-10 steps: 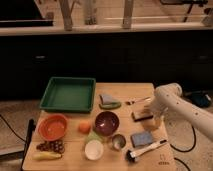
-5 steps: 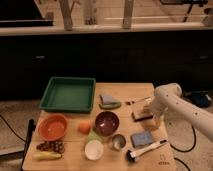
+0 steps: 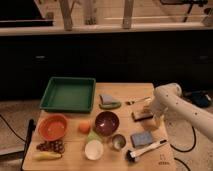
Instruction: Place eraser in red bowl
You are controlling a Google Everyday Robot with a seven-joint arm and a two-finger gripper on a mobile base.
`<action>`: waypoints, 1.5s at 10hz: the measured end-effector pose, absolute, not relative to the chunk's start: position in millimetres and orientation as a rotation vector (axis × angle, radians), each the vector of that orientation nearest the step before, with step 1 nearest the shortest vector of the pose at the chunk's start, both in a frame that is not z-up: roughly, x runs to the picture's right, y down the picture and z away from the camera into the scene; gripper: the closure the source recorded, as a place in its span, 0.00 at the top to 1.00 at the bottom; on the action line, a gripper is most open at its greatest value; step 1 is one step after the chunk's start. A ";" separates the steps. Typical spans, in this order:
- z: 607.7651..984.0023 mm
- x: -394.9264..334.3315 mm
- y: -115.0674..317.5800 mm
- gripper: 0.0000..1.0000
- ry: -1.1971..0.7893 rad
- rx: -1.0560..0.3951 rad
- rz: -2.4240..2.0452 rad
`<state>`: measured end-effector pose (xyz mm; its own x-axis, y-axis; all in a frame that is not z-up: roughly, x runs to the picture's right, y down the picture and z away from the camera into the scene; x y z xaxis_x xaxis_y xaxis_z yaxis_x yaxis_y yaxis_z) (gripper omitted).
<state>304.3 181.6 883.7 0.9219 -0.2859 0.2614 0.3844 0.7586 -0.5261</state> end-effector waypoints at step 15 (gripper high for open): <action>874.5 285.1 169.4 0.00 -0.212 -0.606 -0.445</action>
